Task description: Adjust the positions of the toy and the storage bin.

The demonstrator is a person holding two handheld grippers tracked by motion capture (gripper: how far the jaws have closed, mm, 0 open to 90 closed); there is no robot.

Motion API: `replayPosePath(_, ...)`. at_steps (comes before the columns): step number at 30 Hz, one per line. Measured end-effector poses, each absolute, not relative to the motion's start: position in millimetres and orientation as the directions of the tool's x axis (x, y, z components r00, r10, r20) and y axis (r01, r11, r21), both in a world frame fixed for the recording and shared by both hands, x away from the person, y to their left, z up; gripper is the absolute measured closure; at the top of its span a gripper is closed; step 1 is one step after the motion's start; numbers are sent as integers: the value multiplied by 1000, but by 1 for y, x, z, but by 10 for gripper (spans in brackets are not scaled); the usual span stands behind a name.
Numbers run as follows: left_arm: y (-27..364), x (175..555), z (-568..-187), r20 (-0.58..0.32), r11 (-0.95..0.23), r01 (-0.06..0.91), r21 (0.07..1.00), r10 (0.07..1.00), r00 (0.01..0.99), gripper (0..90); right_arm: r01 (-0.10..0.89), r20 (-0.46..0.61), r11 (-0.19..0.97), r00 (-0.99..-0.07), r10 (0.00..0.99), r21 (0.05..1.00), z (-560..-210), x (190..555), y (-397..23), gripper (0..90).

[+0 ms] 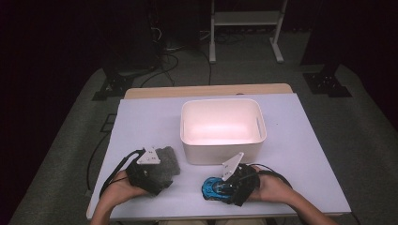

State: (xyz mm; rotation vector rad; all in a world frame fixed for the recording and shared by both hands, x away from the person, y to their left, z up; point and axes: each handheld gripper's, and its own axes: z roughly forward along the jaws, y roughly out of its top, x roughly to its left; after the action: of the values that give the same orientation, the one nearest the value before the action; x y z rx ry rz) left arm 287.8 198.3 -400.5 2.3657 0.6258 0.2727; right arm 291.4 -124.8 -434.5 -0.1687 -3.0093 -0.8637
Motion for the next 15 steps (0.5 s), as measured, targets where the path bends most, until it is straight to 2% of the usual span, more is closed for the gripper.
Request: replayPosePath(15,198,288,-402,27,-667,363,651,499,866,88,94,7,868,-994,105,488,-442,291,-118,161)
